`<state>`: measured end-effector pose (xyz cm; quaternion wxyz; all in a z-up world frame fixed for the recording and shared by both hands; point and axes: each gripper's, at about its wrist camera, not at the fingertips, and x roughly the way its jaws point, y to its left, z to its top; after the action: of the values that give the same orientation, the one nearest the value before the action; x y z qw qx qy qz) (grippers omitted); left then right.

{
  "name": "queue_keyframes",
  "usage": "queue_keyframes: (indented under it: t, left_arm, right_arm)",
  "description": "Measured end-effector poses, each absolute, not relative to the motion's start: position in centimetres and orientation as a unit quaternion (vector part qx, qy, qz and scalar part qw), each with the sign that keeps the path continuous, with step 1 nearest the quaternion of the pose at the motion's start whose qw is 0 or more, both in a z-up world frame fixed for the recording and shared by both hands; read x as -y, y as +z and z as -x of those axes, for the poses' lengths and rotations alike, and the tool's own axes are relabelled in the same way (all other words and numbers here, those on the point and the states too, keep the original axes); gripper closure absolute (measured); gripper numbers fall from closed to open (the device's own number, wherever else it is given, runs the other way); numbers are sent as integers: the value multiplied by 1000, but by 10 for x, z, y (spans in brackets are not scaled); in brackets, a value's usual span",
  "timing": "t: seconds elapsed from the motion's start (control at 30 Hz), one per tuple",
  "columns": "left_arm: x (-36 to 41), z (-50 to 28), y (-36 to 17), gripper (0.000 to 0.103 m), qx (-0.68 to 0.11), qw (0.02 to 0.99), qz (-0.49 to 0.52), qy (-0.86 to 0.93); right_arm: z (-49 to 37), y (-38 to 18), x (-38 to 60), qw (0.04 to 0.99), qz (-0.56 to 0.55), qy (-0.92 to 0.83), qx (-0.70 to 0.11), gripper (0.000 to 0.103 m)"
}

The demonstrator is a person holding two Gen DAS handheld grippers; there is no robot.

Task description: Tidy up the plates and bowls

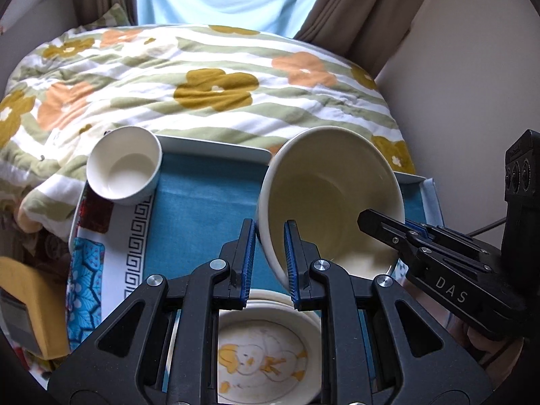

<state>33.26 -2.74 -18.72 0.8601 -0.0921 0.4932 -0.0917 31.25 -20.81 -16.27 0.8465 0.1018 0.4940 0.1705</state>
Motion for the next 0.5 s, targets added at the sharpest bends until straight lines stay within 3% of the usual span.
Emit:
queue_keyframes:
  t: [0.5]
  left_arm:
    - [201,-238,-201,88,-519,836,79,-158]
  right_arm:
    - [-206,-164,366,852,-109,108,-500,90]
